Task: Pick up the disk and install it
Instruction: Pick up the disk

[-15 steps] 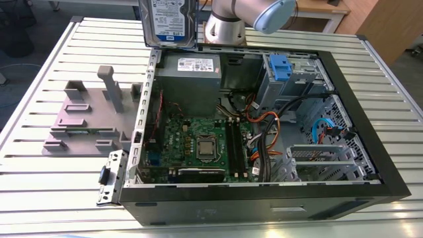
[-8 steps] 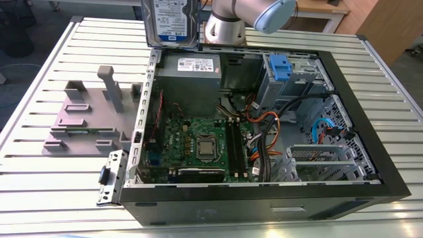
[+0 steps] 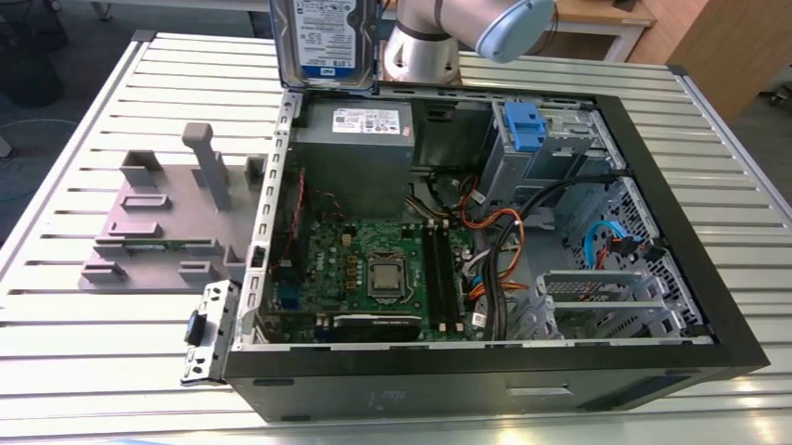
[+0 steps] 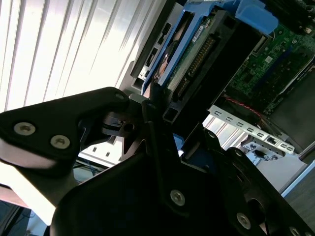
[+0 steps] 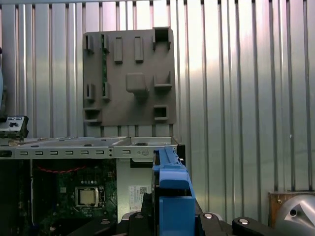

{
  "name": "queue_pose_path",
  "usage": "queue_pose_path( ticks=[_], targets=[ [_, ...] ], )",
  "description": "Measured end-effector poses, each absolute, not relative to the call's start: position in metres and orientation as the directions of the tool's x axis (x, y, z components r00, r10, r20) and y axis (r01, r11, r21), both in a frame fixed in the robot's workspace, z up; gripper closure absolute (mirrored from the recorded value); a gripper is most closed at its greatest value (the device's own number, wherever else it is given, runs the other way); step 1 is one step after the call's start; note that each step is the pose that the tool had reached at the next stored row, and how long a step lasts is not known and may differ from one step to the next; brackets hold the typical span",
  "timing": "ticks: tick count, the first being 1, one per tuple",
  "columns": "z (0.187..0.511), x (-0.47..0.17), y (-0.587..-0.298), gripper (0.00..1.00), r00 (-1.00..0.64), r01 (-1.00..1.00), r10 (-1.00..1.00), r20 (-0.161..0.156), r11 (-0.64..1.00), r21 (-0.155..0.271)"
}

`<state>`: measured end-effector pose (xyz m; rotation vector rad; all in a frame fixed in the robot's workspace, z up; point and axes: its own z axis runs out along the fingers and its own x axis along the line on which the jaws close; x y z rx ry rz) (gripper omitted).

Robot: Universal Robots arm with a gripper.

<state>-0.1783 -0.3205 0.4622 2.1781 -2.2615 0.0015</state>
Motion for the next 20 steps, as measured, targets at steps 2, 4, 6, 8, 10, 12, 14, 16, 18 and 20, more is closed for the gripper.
queue_pose_path(
  ticks=[2, 4, 6, 8, 10, 12, 14, 16, 18, 20],
  targets=[
    [0.462, -0.177, -0.321, 0.64, -0.038, -0.999, -0.999, 0.002, 0.038, 0.001],
    [0.462, -0.176, -0.320, 0.64, -0.038, -0.999, -0.999, 0.002, 0.038, 0.001],
    [0.462, -0.175, -0.320, 0.64, -0.038, -0.999, -0.999, 0.002, 0.038, 0.001],
    [0.462, -0.173, -0.320, 0.64, -0.038, -0.999, -0.999, 0.002, 0.038, 0.001],
    [0.462, -0.172, -0.321, 0.64, -0.038, -0.999, -0.999, 0.002, 0.038, 0.000],
    [0.462, -0.171, -0.320, 0.64, -0.038, -0.999, -0.999, 0.002, 0.038, 0.001],
    [0.462, -0.170, -0.321, 0.64, -0.038, -0.999, -0.999, 0.002, 0.038, 0.000],
    [0.462, -0.169, -0.320, 0.64, -0.038, -0.999, -0.999, 0.002, 0.038, 0.001],
    [0.462, -0.168, -0.320, 0.64, -0.038, -0.999, -0.999, 0.002, 0.038, 0.001],
    [0.462, -0.166, -0.321, 0.64, -0.038, -0.999, -0.999, 0.002, 0.038, 0.001]
  ],
)
